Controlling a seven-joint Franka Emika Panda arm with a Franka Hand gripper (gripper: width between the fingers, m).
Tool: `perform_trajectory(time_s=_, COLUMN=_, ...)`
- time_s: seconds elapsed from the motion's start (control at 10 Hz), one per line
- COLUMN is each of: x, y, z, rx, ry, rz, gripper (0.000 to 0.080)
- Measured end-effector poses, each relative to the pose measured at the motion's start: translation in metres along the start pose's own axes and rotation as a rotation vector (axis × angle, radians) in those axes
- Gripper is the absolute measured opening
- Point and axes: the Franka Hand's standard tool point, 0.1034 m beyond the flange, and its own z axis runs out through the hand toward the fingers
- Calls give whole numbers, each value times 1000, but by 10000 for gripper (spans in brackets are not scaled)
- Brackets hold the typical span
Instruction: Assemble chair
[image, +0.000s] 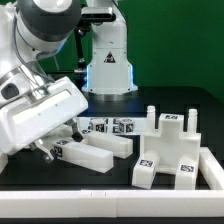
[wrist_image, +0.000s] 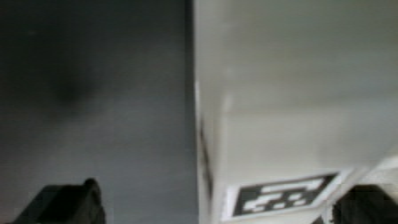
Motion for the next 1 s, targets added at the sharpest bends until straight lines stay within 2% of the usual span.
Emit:
perform_trajectory(time_s=0.1, x=0, y=-1, z=3, rx=14, ry=19, rz=2, gripper=649)
perform_trajectory(time_s=0.4, x=9, y=-5, z=12, rx=29, ry=17, rz=30, gripper=649)
perform_trajectory(time_s=0.7, x=8, y=-5, z=13, rx=26, ry=15, rz=31, gripper=634)
perform_trajectory(time_s=0.9, x=8, y=-5, z=13, rx=25, ry=16, rz=30, gripper=287)
perform_trajectory(time_s=1.0, x=9, y=-4, z=13, rx=25, ry=16, rz=29, gripper=287)
